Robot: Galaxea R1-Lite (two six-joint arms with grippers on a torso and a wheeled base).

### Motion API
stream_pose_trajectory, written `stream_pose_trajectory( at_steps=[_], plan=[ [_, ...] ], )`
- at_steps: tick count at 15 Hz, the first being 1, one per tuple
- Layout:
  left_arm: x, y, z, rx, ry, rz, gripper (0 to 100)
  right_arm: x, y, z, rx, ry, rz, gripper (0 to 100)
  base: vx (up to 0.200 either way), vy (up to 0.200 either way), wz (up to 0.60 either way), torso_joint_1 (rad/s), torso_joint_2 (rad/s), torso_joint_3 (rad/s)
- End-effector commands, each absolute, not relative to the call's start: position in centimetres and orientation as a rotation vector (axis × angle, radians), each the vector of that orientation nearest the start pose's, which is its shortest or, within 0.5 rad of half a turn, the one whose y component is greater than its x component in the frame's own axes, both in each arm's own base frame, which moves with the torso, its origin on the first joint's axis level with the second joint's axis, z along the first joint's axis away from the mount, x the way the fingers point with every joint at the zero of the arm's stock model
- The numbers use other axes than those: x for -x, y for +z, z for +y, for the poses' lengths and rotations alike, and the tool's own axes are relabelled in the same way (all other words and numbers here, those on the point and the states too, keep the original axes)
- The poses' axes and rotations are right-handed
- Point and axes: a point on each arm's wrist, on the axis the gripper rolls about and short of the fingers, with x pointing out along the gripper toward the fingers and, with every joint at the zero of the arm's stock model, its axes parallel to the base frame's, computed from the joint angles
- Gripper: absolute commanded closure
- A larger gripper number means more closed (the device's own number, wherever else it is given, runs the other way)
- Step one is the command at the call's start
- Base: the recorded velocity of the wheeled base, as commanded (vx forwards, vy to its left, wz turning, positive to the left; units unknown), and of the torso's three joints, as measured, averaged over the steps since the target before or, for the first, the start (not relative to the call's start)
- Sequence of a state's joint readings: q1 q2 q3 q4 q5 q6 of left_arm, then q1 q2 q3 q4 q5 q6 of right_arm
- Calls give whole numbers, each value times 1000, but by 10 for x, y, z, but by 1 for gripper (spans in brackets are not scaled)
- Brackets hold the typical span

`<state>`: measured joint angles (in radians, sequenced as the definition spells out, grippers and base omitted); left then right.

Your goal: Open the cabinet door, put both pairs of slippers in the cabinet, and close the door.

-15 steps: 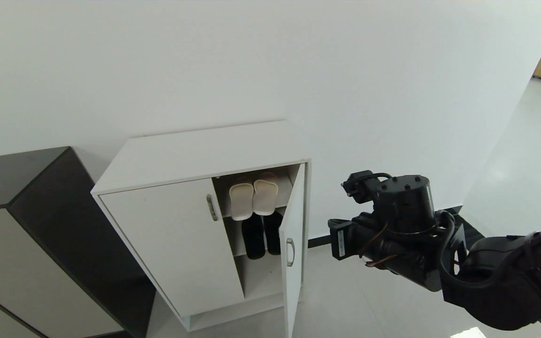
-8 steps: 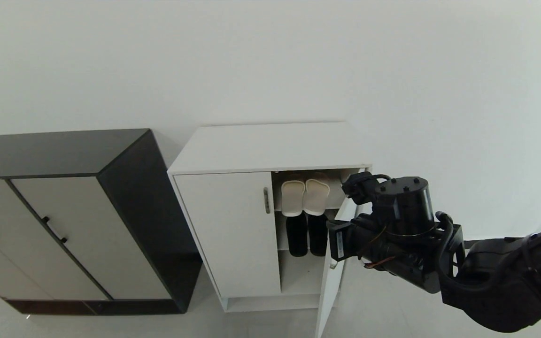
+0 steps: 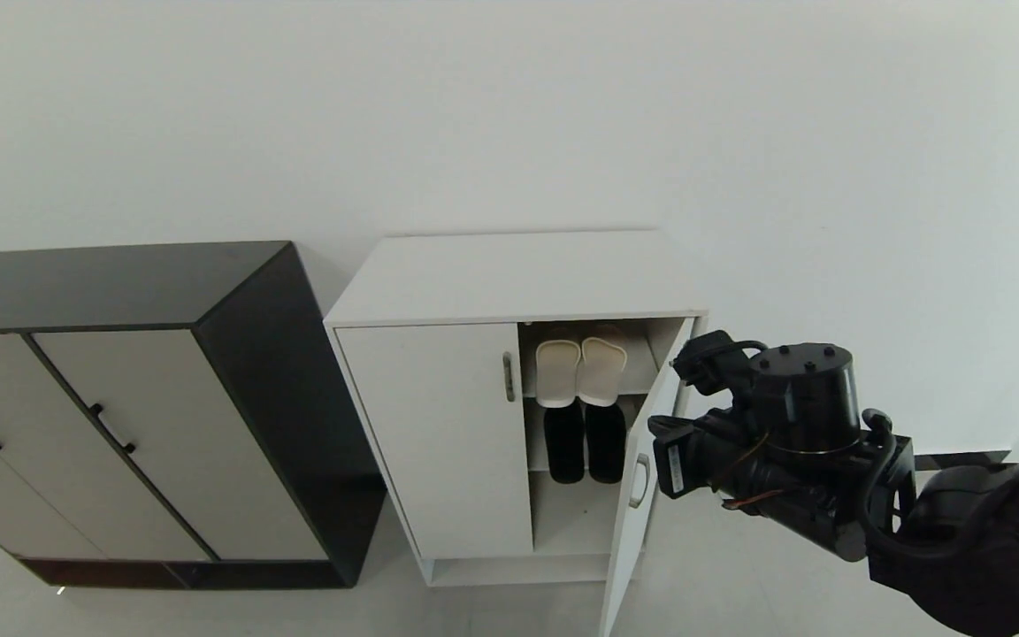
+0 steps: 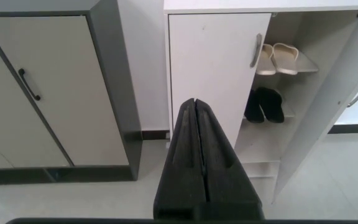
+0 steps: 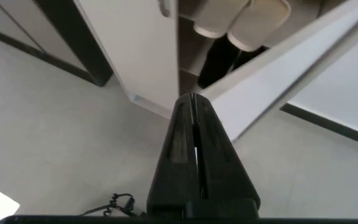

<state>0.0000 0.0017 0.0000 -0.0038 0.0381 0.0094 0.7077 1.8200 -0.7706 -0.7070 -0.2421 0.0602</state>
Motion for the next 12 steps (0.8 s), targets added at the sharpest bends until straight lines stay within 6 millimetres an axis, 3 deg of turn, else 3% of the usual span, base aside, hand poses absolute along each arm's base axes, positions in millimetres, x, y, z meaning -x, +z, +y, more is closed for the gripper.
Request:
stream_pose_trajectory(
  at_steps=[1,8,12],
  plan=[
    [23,76,1,-9,38,-1,100,-257,133,201,114,427,348,100,0,0,0,0,0,0],
    [23,76,1,-6,40,-3,100,-291,89,211,127,401,396,100,0,0,0,0,0,0],
    [23,76,1,-3,40,-3,100,-308,83,220,61,401,297,100,0,0,0,0,0,0]
  ],
)
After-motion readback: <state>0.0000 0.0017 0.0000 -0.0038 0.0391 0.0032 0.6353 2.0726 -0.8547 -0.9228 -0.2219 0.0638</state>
